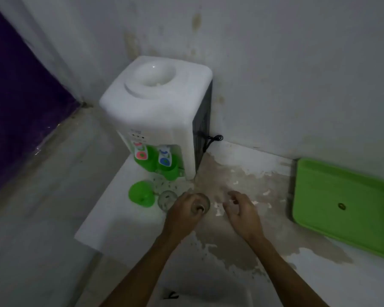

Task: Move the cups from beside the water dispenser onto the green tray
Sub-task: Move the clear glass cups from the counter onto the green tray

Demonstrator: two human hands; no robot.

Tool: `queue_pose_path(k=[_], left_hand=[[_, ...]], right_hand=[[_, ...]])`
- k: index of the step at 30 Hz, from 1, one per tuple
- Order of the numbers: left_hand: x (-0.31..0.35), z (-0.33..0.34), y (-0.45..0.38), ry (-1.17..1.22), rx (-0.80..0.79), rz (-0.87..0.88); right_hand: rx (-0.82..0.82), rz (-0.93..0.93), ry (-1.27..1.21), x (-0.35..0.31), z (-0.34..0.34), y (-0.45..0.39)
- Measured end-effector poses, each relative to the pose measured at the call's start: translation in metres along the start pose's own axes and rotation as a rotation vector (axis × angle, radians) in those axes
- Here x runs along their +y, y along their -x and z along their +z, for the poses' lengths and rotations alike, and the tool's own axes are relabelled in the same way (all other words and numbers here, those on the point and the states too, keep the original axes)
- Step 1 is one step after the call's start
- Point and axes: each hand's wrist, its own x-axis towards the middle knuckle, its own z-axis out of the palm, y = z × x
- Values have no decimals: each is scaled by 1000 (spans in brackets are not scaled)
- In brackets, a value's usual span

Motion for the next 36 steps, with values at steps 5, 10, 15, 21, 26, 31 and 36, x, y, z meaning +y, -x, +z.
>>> queue_pose_path(k=[5, 10, 15, 21, 26, 31, 36], left_hand=[[-10, 13, -9, -139, -147, 25], [-17, 23, -22, -265, -333, 39], [-13, 26, -31, -255, -382, -1], [-7, 23, -33, -235, -376, -2], [6, 25, -33, -208, -282, -14], [52, 28, -35, -107, -204, 51], [114, 41, -31, -26, -205, 155]], right_hand=[[-49, 17, -26, -11, 19, -10], [-49, 18, -21, -8, 24, -14], [-60, 38, 2, -2, 21, -11], [-86, 66, 7, 11, 9, -7], [-71, 78, 19, 26, -7, 1], [3, 267, -234, 45, -25, 7], [-33, 711, -887, 50, -45, 12]])
